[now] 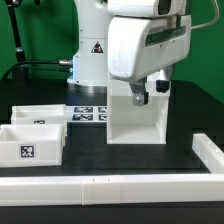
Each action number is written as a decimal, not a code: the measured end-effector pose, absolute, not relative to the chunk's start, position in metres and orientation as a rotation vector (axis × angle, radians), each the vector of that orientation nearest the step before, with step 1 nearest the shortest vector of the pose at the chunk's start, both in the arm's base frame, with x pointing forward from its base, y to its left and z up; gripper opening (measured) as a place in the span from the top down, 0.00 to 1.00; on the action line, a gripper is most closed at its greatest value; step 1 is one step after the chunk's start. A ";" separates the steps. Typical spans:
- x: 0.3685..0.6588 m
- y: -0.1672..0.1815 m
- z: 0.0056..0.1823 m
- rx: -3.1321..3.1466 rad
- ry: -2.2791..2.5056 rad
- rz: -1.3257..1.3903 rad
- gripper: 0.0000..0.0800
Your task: Assemble drawer
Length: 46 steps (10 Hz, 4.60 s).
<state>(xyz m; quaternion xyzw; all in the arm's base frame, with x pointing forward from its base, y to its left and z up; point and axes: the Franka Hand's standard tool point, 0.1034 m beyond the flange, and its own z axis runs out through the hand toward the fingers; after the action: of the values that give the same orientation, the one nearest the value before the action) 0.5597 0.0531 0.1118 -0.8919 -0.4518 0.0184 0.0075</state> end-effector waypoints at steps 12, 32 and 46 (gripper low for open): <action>0.531 0.061 0.124 -2.895 -1.208 0.063 0.19; 0.448 0.098 0.126 -3.100 -0.106 0.120 0.19; 0.426 0.104 0.097 -3.065 0.121 0.219 0.95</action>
Offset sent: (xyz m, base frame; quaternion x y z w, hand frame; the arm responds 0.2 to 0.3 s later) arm 0.0000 0.0000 0.0000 0.0000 0.0000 0.0000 1.0000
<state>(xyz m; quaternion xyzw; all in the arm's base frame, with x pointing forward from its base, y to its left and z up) 0.4261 0.1044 0.0972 -0.9961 0.0394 0.0711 0.0331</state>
